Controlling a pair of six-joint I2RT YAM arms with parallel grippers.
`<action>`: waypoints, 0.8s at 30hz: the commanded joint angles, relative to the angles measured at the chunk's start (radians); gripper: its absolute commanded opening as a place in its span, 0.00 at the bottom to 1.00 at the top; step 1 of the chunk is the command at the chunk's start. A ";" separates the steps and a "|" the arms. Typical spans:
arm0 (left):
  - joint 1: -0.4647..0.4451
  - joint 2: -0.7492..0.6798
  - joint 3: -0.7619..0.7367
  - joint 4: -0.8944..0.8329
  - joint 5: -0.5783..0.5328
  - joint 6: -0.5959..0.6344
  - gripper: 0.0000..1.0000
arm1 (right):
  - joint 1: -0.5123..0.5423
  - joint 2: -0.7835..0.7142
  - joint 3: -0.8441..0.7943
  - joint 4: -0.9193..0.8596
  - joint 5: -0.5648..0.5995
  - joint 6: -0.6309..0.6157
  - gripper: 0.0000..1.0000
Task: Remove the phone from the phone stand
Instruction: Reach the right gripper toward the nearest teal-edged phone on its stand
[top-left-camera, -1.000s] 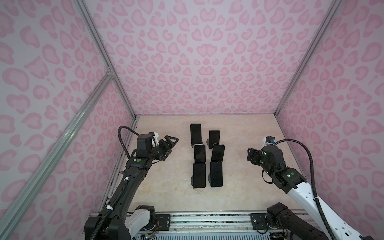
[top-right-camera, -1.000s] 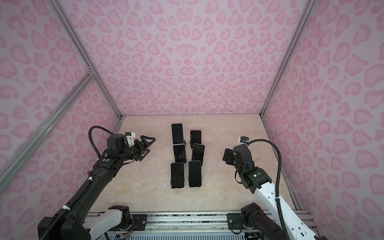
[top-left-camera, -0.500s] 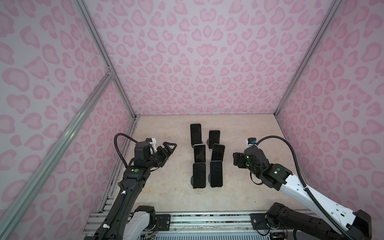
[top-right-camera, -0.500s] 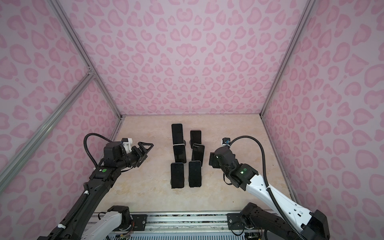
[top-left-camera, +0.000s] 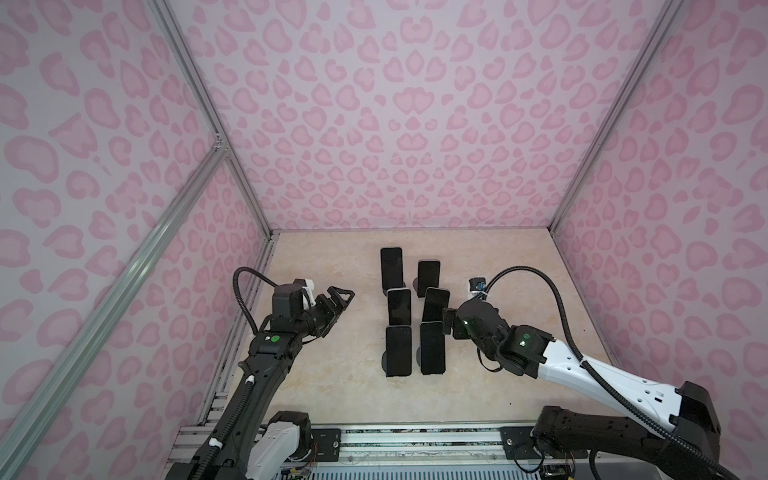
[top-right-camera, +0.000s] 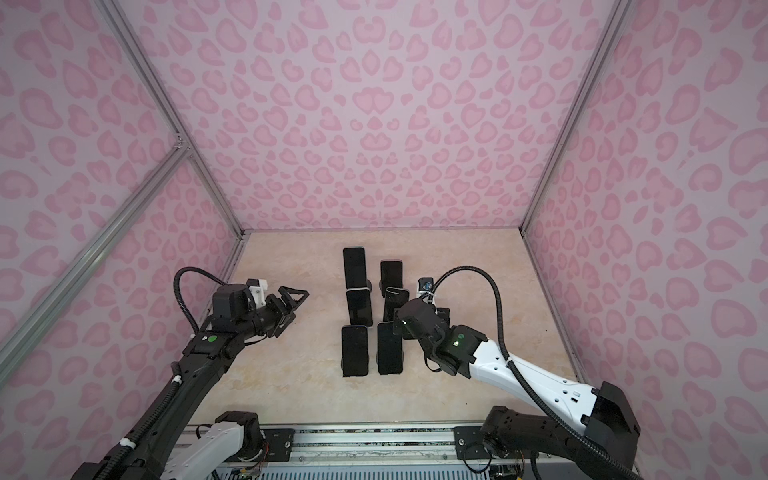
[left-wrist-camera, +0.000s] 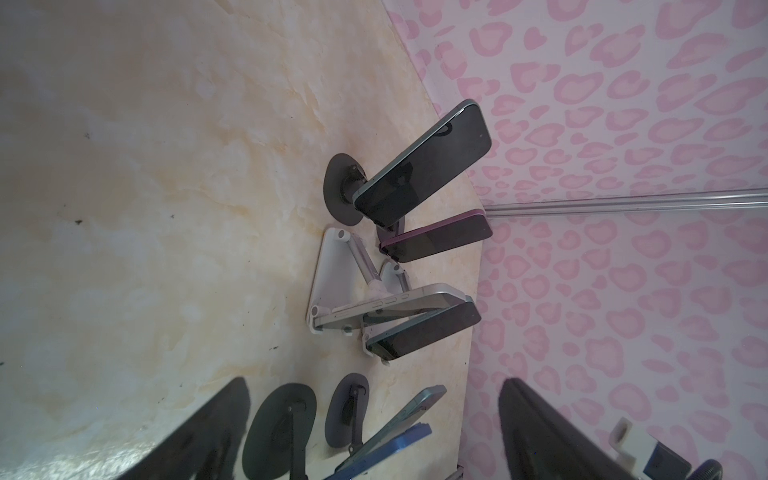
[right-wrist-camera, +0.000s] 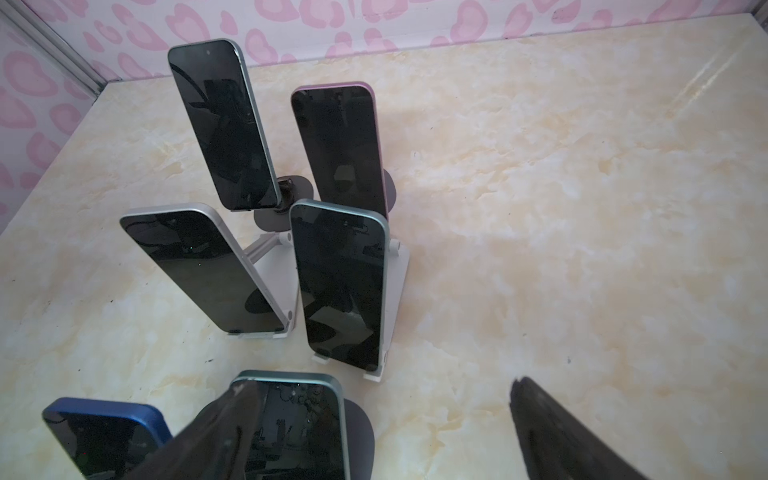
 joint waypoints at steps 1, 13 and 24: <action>0.000 -0.005 -0.011 0.016 0.002 0.019 0.97 | 0.036 0.037 0.002 0.049 0.019 0.038 0.98; 0.000 0.007 -0.009 0.015 0.010 0.029 0.97 | 0.102 0.200 0.050 0.077 -0.020 0.092 1.00; 0.000 -0.007 -0.011 0.003 0.008 0.033 0.97 | 0.103 0.268 0.099 0.007 -0.005 0.139 0.99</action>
